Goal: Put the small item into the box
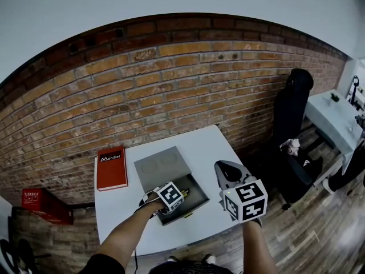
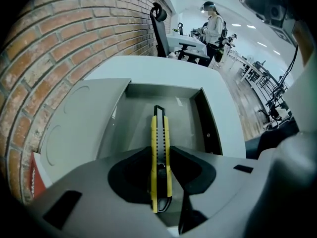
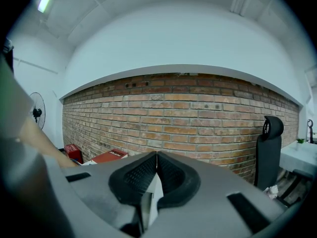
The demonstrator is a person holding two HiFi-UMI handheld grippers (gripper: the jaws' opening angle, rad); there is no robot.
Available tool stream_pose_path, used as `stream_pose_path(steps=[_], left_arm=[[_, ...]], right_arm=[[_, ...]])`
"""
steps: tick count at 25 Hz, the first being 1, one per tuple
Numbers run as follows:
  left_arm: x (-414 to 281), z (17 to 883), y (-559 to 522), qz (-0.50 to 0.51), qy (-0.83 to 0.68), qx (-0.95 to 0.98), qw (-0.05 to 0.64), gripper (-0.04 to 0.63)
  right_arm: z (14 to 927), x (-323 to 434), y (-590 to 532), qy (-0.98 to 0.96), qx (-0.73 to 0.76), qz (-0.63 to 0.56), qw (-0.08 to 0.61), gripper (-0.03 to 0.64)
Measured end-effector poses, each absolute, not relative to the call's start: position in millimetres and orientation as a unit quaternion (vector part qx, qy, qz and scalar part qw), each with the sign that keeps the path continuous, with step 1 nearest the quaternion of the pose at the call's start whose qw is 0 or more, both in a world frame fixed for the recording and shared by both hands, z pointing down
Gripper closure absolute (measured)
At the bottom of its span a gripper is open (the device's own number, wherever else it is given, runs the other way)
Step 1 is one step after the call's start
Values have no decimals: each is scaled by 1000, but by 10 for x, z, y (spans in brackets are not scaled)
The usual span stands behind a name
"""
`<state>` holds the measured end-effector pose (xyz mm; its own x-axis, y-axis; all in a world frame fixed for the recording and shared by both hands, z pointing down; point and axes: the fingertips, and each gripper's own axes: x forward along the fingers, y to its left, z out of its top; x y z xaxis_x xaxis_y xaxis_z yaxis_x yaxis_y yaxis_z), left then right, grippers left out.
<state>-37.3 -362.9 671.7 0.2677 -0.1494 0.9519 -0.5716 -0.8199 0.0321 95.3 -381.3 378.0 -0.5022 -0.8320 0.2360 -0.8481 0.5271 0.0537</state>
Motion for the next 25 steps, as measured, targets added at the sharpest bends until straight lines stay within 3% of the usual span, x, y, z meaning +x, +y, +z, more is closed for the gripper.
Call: stream_pose_path(steps=[25], left_arm=[[-385, 6822, -3622, 579, -211, 763, 197, 463]], right_arm=[[3849, 1010, -3921, -864, 487, 40, 122, 597]])
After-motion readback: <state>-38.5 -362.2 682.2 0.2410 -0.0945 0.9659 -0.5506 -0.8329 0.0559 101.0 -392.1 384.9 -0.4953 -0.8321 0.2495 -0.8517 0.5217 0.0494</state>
